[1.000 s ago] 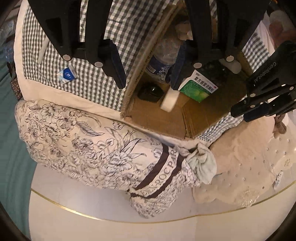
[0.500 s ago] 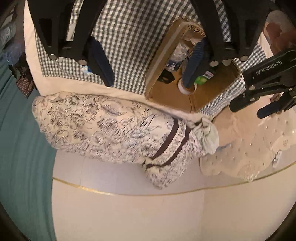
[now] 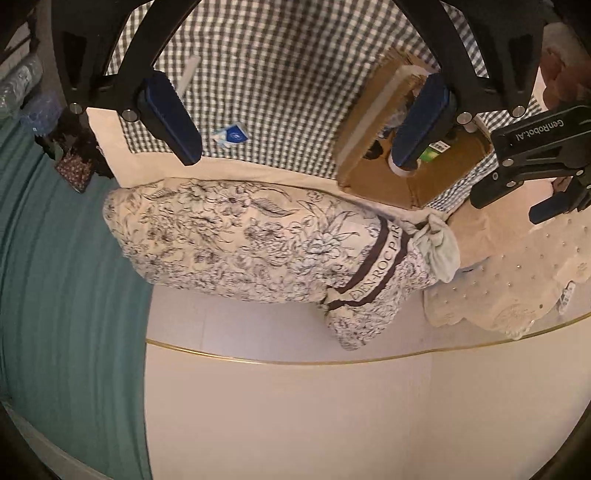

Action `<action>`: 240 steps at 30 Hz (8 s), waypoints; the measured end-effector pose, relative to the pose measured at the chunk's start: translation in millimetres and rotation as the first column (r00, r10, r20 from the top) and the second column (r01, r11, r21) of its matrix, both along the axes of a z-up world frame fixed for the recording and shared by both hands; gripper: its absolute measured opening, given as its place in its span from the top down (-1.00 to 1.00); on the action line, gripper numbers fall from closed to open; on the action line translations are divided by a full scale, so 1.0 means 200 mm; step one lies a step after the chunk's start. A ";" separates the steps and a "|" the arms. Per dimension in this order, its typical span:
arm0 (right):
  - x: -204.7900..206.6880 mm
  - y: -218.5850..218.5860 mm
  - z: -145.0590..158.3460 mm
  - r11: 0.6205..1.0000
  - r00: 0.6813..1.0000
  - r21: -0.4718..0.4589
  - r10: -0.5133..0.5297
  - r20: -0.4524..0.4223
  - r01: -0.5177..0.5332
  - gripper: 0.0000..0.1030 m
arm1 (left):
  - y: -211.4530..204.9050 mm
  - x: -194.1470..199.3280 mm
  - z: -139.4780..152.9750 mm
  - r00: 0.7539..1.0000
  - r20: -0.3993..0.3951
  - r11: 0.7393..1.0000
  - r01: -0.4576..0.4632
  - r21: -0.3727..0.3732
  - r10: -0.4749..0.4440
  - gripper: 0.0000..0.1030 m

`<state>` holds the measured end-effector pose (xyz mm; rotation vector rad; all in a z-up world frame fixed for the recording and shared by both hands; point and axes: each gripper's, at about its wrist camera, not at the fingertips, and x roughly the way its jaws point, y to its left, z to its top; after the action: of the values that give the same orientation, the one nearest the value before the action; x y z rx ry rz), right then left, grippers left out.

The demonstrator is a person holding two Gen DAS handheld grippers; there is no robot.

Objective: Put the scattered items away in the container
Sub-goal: 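Withdraw both grippers from the box toward the tissue pack and white stick, then grasp the blue tissue pack with the left gripper while the right gripper grasps the white stick, then lift the tissue pack and white stick and carry both over the box, then lower both grippers into the box and open them to release the items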

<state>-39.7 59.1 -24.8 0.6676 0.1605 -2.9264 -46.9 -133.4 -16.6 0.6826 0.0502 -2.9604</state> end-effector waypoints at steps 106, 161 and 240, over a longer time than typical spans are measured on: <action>-0.93 1.18 -1.48 0.939 0.844 0.082 -0.336 0.418 0.334 -0.21 | 1.43 -1.59 -1.48 0.807 0.421 0.901 0.429 0.066 -0.415 -0.27; 0.10 0.81 -0.39 0.948 0.939 -0.052 -0.301 0.167 0.314 0.89 | 0.77 -0.20 -0.28 0.940 0.131 0.949 0.314 0.028 -0.315 -0.20; -0.76 -0.84 -0.66 0.981 0.946 0.025 0.179 0.270 -0.193 0.88 | -0.62 -0.70 -0.78 0.928 0.370 0.999 0.025 0.048 -0.041 -0.20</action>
<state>-190.9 -109.8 -157.6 0.9875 0.2539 -2.6296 -186.3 -257.9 -172.7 1.2472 0.0723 -2.8115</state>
